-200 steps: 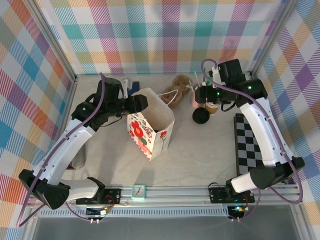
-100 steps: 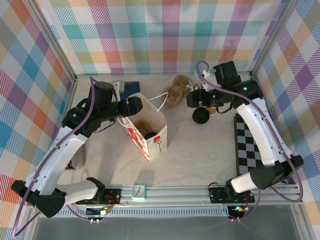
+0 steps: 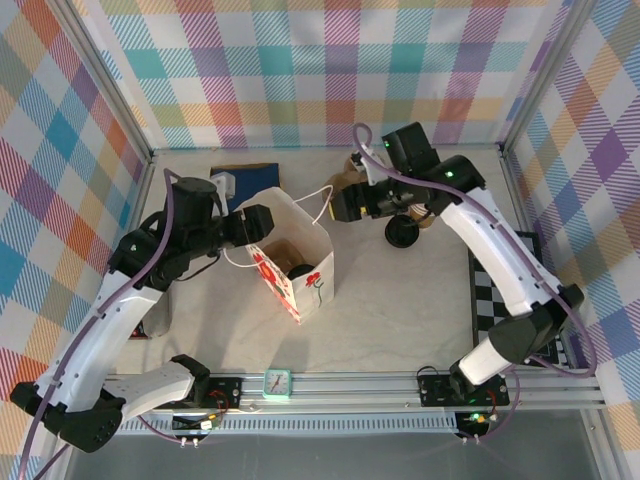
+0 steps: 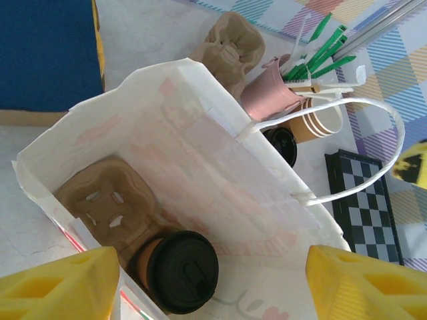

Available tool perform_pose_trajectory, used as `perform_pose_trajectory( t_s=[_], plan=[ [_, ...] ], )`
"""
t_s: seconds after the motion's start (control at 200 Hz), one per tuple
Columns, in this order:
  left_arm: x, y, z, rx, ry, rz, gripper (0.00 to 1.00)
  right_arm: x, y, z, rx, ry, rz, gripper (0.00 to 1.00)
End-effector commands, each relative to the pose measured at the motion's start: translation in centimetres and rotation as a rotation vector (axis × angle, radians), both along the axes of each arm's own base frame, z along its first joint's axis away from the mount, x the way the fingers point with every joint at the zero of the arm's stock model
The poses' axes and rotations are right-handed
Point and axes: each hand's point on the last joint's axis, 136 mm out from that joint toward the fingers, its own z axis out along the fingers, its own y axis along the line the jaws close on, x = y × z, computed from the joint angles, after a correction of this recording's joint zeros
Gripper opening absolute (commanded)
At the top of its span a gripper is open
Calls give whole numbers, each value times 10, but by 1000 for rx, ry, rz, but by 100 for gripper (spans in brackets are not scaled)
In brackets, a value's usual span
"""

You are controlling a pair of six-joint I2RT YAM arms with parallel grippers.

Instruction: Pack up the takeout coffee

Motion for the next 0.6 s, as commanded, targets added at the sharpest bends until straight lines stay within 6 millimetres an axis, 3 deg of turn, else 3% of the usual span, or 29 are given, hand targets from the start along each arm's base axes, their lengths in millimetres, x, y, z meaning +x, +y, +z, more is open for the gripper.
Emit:
perform_pose_trajectory(
  t_s=[0.0,0.185,0.3,0.49,0.595],
  plan=[
    [-7,11,-6,20,15,30,74,7,20,12,60,-7,20,70],
    [-10,17,-13,40,23,47,72,15,36,7,58,4,27,67],
    [-9,18,-15,48,23,54,72,22,39,2,51,8,9,59],
    [-5,17,-14,54,22,53,70,27,31,-8,16,4,-54,21],
    [0,16,-14,64,19,57,66,24,23,-8,1,-5,-80,10]
  ],
)
